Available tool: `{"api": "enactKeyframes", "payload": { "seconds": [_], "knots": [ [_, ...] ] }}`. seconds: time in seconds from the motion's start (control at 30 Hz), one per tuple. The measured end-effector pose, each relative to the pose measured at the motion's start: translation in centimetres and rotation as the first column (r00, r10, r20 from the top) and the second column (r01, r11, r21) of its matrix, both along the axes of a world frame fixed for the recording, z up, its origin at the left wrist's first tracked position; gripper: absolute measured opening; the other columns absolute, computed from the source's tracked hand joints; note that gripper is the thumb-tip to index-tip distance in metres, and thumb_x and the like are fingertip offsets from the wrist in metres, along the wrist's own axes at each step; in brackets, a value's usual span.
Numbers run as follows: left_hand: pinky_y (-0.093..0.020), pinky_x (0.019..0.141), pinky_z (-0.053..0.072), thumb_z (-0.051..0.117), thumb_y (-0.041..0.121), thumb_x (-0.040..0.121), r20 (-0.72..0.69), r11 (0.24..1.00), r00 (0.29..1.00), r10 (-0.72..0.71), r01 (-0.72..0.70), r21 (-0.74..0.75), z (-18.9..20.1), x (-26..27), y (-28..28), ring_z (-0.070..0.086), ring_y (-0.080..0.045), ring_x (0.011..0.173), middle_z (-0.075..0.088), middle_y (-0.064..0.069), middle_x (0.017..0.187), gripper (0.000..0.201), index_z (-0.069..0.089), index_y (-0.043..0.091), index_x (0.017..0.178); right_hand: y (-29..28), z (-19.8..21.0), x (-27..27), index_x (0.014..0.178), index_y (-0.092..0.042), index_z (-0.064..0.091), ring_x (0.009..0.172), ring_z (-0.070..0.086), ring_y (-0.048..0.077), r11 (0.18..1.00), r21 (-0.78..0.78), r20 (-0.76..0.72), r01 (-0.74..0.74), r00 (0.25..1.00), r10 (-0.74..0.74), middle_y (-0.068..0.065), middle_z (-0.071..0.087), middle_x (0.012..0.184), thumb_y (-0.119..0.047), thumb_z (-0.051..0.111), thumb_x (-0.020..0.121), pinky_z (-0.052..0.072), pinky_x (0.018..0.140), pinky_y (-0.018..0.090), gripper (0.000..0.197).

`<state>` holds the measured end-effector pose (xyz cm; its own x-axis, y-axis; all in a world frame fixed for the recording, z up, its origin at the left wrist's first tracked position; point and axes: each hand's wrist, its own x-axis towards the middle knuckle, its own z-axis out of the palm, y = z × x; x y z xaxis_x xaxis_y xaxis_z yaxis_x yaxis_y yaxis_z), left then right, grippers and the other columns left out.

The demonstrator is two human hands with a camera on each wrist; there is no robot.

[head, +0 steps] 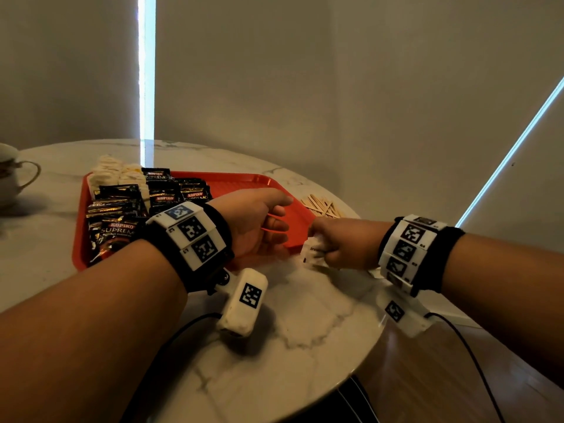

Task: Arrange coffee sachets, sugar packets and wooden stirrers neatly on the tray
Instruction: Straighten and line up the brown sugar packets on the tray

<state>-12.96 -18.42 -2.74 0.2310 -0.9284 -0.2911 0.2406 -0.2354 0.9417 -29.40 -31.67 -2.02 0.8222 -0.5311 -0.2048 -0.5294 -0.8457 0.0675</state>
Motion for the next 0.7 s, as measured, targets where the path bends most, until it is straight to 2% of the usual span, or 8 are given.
{"api": "enactKeyframes", "payload": {
  "seconds": [0.1,0.33,0.43,0.5,0.53,0.57,0.63,0.7],
  "knots": [
    [-0.035,0.066,0.054,0.059,0.035,0.097,0.000,1.000,1.000,0.010,-0.010,-0.011,-0.1,0.4,-0.2,0.059,-0.022,0.066,0.056,-0.006,0.077,0.023,0.052,0.013,0.098,-0.1,2.0,-0.4,0.120,-0.033,0.051,0.085,0.063,0.010,0.996,0.023,0.097,0.085,0.991,-0.087,-0.008,0.065,0.100,-0.020,0.070,0.080,0.055,0.076,0.032,0.046],
    [-0.029,0.049,0.052,0.058,0.034,0.098,-0.002,1.000,1.000,-0.011,0.011,-0.020,0.0,0.0,-0.1,0.058,-0.020,0.062,0.054,-0.006,0.075,0.024,0.050,0.011,0.101,0.5,-1.3,-0.8,0.104,-0.020,0.054,0.090,0.060,0.020,0.998,-0.042,-0.096,0.054,0.994,-0.057,-0.001,0.055,0.103,-0.040,0.069,0.087,0.056,0.083,0.041,0.030],
    [-0.029,0.051,0.053,0.058,0.034,0.098,-0.009,1.000,1.000,-0.016,0.016,-0.013,-0.1,0.2,-0.1,0.058,-0.020,0.063,0.054,-0.006,0.074,0.023,0.051,0.012,0.100,0.1,-0.4,-0.7,0.110,-0.020,0.053,0.092,0.061,0.022,0.996,-0.049,-0.125,0.077,0.989,-0.083,0.001,0.059,0.103,-0.028,0.070,0.085,0.056,0.082,0.041,0.031],
    [-0.030,0.055,0.053,0.058,0.033,0.098,-0.011,1.000,1.000,-0.011,0.010,-0.012,-0.1,0.1,-0.2,0.057,-0.020,0.062,0.054,-0.005,0.073,0.022,0.050,0.013,0.099,-0.4,0.3,-0.8,0.111,-0.021,0.055,0.090,0.067,0.021,0.988,0.042,-0.042,0.151,0.988,-0.150,0.002,0.065,0.101,-0.020,0.068,0.085,0.058,0.081,0.040,0.029],
    [-0.031,0.057,0.052,0.058,0.032,0.098,-0.012,1.000,1.000,-0.004,0.004,-0.014,-0.1,0.1,-0.1,0.057,-0.020,0.061,0.055,-0.005,0.073,0.021,0.051,0.013,0.099,-0.4,0.6,-0.9,0.110,-0.020,0.057,0.088,0.070,0.021,0.957,0.217,0.077,0.193,0.974,-0.214,0.004,0.069,0.100,-0.016,0.066,0.087,0.060,0.080,0.042,0.025],
    [-0.031,0.060,0.051,0.059,0.032,0.097,-0.013,1.000,1.000,0.005,-0.005,-0.018,-0.1,0.0,-0.2,0.056,-0.020,0.061,0.055,-0.006,0.074,0.022,0.051,0.012,0.101,-0.4,0.7,-1.0,0.110,-0.016,0.059,0.086,0.072,0.023,0.872,0.457,0.219,0.177,0.928,-0.303,0.008,0.072,0.100,-0.010,0.063,0.090,0.061,0.079,0.044,0.022],
    [-0.034,0.068,0.051,0.063,0.033,0.095,-0.006,0.999,1.000,0.021,-0.021,-0.042,-0.2,0.0,-0.5,0.055,-0.020,0.065,0.055,-0.007,0.078,0.029,0.054,0.009,0.108,0.2,0.9,-0.7,0.109,-0.008,0.063,0.087,0.070,0.030,0.525,0.850,0.392,-0.047,0.724,-0.568,0.017,0.071,0.099,0.004,0.052,0.093,0.059,0.076,0.046,0.023],
    [-0.034,0.072,0.051,0.065,0.037,0.093,0.003,0.997,1.000,-0.003,0.003,-0.078,-0.3,-0.1,-0.7,0.058,-0.020,0.068,0.060,-0.008,0.083,0.039,0.059,0.007,0.117,1.3,1.0,-0.1,0.112,0.000,0.063,0.088,0.071,0.034,0.243,0.930,0.364,-0.276,0.602,-0.710,0.023,0.069,0.102,0.009,0.044,0.093,0.060,0.076,0.046,0.029]
  ]
}}
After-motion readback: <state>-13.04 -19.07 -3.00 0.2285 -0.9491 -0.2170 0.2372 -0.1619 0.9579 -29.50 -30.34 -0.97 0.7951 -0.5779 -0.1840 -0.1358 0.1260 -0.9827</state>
